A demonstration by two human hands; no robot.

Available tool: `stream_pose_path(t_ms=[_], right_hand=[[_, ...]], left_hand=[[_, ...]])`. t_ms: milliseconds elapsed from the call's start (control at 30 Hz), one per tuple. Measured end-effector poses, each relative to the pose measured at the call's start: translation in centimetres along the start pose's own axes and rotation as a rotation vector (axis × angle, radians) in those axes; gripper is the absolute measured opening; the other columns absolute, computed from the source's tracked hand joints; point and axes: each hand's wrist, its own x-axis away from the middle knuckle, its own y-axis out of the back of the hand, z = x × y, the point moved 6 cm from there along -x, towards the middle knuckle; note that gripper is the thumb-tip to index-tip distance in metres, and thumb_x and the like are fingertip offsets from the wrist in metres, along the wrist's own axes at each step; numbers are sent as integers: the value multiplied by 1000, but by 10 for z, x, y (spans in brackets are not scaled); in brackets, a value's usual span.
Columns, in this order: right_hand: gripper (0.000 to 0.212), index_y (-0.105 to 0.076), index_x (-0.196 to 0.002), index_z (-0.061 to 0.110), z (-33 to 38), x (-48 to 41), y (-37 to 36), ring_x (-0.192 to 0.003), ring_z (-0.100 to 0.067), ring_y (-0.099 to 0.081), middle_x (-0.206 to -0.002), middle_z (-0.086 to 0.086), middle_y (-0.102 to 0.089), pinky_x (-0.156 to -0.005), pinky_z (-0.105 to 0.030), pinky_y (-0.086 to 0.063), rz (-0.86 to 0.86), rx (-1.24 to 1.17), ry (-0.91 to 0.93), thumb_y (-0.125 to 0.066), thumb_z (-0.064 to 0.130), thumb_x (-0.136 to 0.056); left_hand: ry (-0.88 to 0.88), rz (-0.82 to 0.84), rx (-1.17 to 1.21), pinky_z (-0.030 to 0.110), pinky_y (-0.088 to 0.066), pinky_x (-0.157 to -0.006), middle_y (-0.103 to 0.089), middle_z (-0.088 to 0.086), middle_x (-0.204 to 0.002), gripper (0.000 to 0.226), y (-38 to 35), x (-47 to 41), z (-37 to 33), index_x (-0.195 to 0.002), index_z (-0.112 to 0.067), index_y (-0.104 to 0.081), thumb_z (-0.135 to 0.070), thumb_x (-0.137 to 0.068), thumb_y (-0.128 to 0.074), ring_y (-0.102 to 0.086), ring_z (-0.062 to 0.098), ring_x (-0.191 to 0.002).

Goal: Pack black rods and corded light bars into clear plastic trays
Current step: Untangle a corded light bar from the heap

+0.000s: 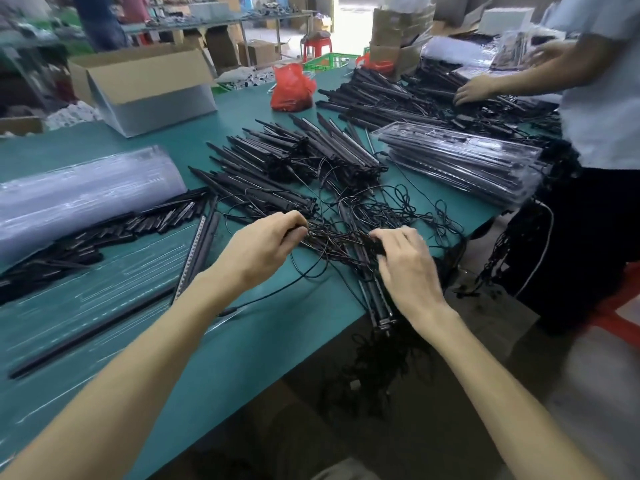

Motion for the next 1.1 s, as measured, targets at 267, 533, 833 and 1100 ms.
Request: stream_pose_path(t_ms=[267, 533, 833, 1100], right_hand=[[37, -67, -118, 17, -18, 2, 16, -126, -19, -50, -123, 4, -64, -118, -41, -28, 9, 10, -36, -78, 22, -84], [8, -73, -96, 15, -10, -12, 24, -120, -19, -56, -106, 2, -71, -120, -51, -23, 66, 75, -10, -66, 20, -95], [33, -54, -132, 31, 3, -30, 30, -92, -24, -66, -104, -1, -70, -78, -41, -56, 76, -169, -92, -60, 31, -99], [25, -58, -126, 12, -15, -28, 18, -94, -24, -62, -101, -5, -65, -80, -36, -49, 43, -294, -294, -56, 16, -101]], left_hand=[[135, -206, 410, 26, -42, -61, -68, -9, -79, 19, 31, -17, -19, -93, -19, -69, -32, -99, -56, -54, -2, -60], [222, -257, 450, 23, -39, -61, -62, -7, -74, 20, 41, -4, 2, -95, -10, -70, -24, -100, -58, -49, 4, -62], [482, -620, 723, 28, -36, -59, -52, -5, -74, 23, 95, 16, 61, -80, -20, -59, -29, -99, -50, -43, 11, -67], [767, -520, 674, 26, -41, -49, -58, 4, -70, 27, 72, 48, 144, -77, -15, -61, -14, -97, -43, -50, 12, -44]])
